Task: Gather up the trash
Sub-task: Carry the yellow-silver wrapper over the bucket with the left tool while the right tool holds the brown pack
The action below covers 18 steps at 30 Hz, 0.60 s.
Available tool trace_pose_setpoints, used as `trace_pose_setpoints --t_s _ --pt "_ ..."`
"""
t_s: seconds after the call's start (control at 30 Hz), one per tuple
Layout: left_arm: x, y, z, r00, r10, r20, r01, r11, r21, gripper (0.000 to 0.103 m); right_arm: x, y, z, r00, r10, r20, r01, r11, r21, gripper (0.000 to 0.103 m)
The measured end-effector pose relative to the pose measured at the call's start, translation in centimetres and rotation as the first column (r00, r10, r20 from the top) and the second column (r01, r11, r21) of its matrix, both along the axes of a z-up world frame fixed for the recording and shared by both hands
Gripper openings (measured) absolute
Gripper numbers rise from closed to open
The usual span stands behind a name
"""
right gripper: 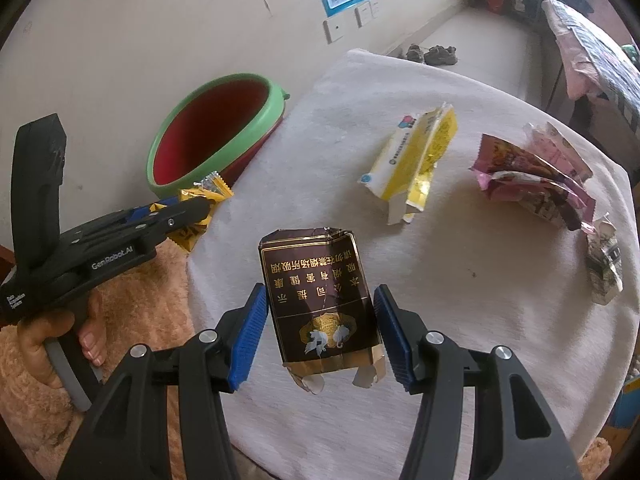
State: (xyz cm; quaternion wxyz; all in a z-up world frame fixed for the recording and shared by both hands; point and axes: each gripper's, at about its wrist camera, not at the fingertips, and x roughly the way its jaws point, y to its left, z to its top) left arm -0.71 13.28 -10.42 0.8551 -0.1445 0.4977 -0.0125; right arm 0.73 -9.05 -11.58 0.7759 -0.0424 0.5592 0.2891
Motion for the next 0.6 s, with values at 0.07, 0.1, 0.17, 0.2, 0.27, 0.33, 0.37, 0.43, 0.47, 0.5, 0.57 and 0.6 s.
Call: trace_pose_setpoints --t_s 0.07,0.1,0.17,0.2,0.27,0.33,0.37,0.43,0.47,0.5,0.57,0.6 --pt "-0.1 0.4 -0.2 1.0 0.011 -0.002 -0.011 1.0 -0.002 0.039 0.0 0.5 -0.1 1.0 0.011 -0.002 -0.011 1.0 -0.002 0.053" --pt "-0.1 0.6 -0.2 1.0 0.017 -0.003 -0.017 1.0 -0.003 0.039 0.0 0.8 -0.1 1.0 0.018 -0.004 -0.018 1.0 -0.004 0.053" --pt "-0.2 1.2 -0.3 0.999 0.032 -0.004 -0.032 0.999 -0.006 0.039 0.1 1.3 -0.3 1.0 0.028 -0.008 -0.028 1.0 -0.005 0.053" --pt "-0.3 1.5 -0.4 0.999 0.041 -0.005 -0.041 0.999 -0.01 0.039 0.1 1.5 -0.4 0.999 0.031 -0.01 -0.031 0.999 -0.006 0.053" --pt "-0.4 2.0 -0.5 0.998 0.055 -0.007 -0.055 0.998 -0.018 0.039 0.4 2.1 -0.6 0.999 0.04 -0.014 -0.04 0.999 -0.008 0.053" --pt "-0.5 2.6 -0.7 0.997 0.071 -0.009 -0.072 0.997 -0.031 0.039 0.6 2.7 -0.8 0.999 0.048 -0.014 -0.048 0.999 -0.01 0.053" --pt "-0.5 2.8 -0.7 0.997 0.078 -0.01 -0.078 0.996 -0.036 0.039 0.8 3.0 -0.8 0.999 0.051 -0.012 -0.051 0.999 -0.011 0.053" --pt "-0.3 3.5 -0.6 0.996 0.087 -0.005 -0.088 0.996 -0.031 0.039 1.4 3.6 -0.6 0.998 0.055 -0.006 -0.055 0.998 -0.005 0.053" --pt "-0.1 3.9 -0.4 0.996 0.093 0.001 -0.093 0.995 -0.024 0.04 1.7 3.9 -0.5 0.998 0.056 0.0 -0.056 0.998 0.001 0.053" --pt "0.1 4.3 -0.2 0.995 0.103 0.01 -0.103 0.995 -0.015 0.039 2.3 4.3 -0.2 0.998 0.055 0.007 -0.055 0.998 0.009 0.053" --pt "0.4 5.4 0.4 0.992 0.124 0.027 -0.124 0.992 0.003 0.039 3.4 5.3 0.4 0.999 0.049 0.023 -0.05 0.998 0.027 0.053" --pt "0.6 5.9 0.6 0.99 0.135 0.033 -0.136 0.991 0.01 0.039 4.3 5.9 0.8 0.999 0.043 0.03 -0.045 0.998 0.044 0.053"
